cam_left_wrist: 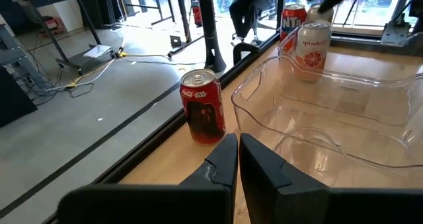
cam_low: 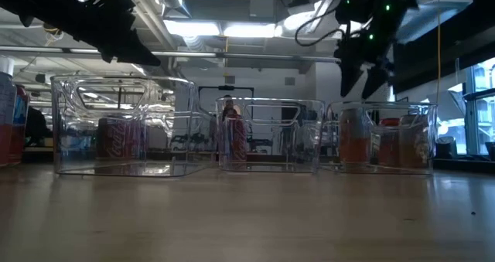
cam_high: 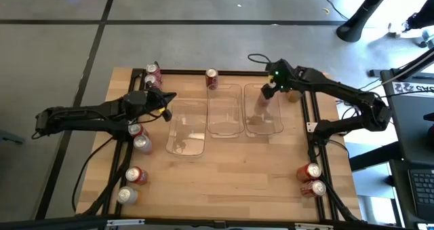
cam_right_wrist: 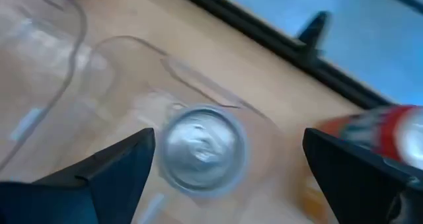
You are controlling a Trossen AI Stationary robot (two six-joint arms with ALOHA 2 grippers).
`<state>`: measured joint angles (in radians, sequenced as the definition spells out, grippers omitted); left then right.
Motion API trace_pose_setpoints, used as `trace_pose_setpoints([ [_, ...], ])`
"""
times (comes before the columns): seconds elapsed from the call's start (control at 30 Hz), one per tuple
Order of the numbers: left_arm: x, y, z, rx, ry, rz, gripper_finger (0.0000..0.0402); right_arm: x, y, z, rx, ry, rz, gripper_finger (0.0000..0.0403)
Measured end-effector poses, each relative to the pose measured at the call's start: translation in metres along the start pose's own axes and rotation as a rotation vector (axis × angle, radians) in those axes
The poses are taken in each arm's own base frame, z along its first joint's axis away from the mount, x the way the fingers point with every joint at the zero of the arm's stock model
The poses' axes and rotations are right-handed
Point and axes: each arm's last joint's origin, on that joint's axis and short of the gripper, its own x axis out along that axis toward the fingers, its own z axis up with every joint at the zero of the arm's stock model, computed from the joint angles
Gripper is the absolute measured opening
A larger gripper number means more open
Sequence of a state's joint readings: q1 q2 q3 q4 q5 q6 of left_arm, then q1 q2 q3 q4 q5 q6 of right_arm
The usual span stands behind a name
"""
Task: Sort soda cans
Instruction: Put the top white soda can into the right transparent bin
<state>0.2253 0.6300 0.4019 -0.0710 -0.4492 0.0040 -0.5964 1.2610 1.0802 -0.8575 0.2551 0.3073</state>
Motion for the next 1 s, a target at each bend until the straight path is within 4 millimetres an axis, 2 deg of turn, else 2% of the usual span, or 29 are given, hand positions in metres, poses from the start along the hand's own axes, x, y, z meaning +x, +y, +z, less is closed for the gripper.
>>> trace_pose_setpoints([
  [0.17,0.0,0.0,0.0,0.003,0.001,0.0,0.0011,-0.031,-0.009,0.014,-0.009,-0.025,-0.17,0.0385],
  [0.3,0.0,0.0,0.0,0.007,0.001,0.0,0.0011,-0.046,-0.019,0.018,-0.014,-0.021,-0.294,0.0386],
  [0.7,0.0,0.0,-0.003,-0.008,0.028,0.0,0.0011,-0.035,-0.063,0.004,0.093,0.293,-0.387,0.0386],
  [1.0,0.0,0.0,-0.004,-0.003,0.041,-0.001,0.0011,-0.025,-0.062,0.007,0.088,0.339,-0.337,0.0386],
])
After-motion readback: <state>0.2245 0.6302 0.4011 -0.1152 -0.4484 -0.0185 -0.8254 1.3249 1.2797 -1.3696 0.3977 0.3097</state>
